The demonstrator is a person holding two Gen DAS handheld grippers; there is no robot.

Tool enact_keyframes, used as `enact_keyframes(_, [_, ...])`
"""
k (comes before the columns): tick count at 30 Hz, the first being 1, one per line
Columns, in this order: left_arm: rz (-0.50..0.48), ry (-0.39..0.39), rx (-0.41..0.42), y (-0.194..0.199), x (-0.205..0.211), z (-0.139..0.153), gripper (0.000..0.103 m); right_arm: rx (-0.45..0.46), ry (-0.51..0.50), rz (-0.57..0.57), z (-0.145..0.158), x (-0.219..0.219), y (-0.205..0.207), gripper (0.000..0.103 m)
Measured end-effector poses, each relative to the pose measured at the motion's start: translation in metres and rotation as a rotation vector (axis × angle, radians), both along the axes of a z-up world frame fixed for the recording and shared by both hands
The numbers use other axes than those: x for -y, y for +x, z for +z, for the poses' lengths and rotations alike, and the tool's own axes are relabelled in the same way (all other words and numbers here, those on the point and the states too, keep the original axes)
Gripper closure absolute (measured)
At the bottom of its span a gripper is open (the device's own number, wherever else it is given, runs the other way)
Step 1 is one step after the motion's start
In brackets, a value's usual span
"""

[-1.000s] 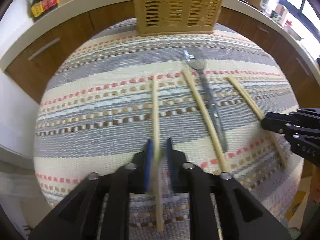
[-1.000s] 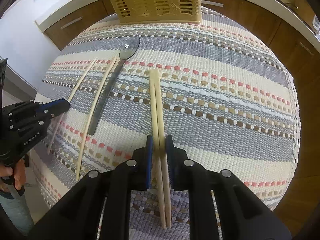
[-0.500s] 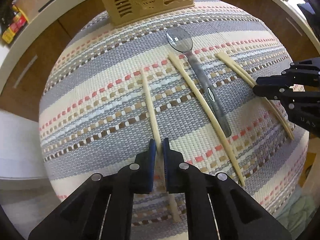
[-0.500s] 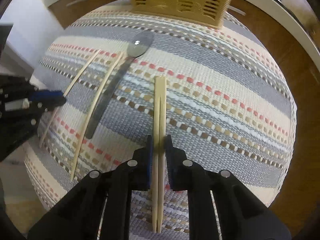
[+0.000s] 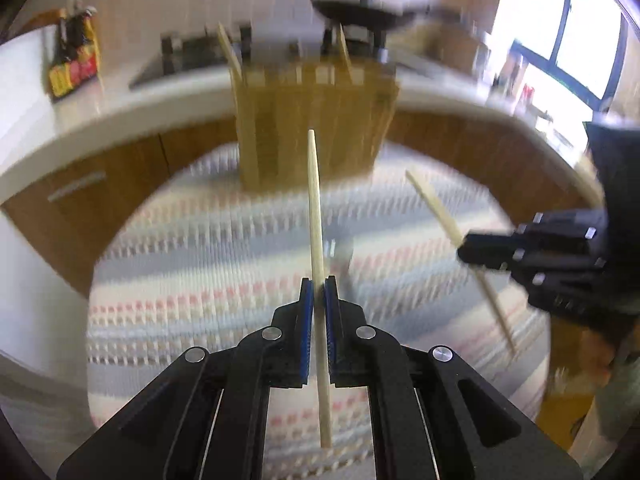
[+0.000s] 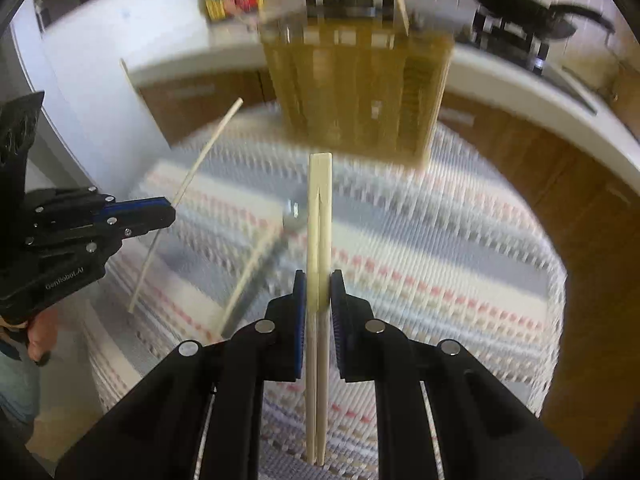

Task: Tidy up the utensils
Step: 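Lift both chopsticks and lower them into the yellow basket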

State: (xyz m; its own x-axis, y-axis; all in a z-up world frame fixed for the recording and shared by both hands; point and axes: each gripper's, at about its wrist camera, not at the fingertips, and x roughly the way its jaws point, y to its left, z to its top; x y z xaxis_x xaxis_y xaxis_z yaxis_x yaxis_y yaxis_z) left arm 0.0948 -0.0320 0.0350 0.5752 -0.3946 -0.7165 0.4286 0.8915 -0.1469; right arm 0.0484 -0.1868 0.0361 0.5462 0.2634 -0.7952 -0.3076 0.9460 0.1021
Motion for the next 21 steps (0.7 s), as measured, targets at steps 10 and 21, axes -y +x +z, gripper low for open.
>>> enact_keyframes(10, [0.075,-0.246,0.361,0.009,-0.007,0.099,0.099,0.28,0.118,-0.032,0.076,0.026,0.024,0.093])
enact_keyframes(21, [0.164,-0.435,0.615,0.05,-0.001,0.135,0.099,0.563,0.256,-0.117,0.135,0.067,0.08,0.093])
